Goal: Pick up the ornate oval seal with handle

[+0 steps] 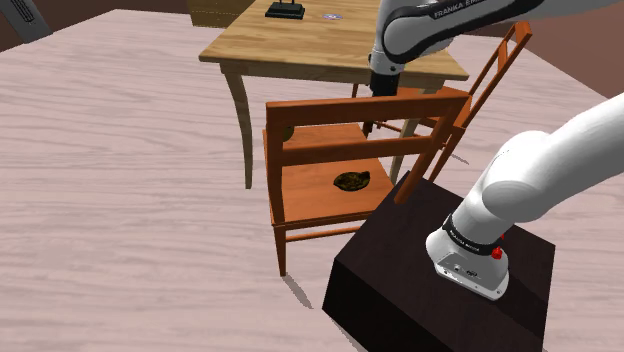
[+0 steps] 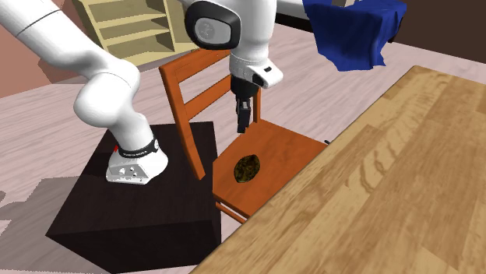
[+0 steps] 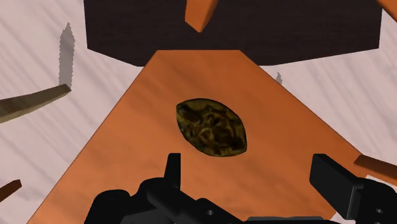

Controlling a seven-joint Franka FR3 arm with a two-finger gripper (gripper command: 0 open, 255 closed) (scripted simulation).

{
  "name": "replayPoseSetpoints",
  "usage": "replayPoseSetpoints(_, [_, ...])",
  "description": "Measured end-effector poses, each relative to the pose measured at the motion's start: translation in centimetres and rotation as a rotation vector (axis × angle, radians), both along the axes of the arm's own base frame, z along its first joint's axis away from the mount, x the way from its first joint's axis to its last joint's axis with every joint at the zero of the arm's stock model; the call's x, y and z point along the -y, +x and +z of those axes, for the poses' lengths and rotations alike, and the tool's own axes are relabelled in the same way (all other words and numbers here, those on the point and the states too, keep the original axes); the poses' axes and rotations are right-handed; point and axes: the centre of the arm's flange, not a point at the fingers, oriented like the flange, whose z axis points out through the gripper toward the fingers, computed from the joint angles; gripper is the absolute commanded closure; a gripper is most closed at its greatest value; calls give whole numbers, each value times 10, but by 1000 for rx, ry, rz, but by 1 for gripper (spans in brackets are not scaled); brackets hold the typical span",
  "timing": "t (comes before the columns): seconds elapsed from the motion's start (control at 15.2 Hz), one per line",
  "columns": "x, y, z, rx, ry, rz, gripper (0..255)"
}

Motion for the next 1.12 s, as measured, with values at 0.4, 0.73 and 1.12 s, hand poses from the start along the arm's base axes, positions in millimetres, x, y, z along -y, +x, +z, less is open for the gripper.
replayPoseSetpoints(0.4, [18,13,-78,-59,33,-2,0])
replayPoseSetpoints(0.73, [30,20,-147,-107,60,-4,0])
replayPoseSetpoints(1.12, [36,22,-201,-135,74,-5,0])
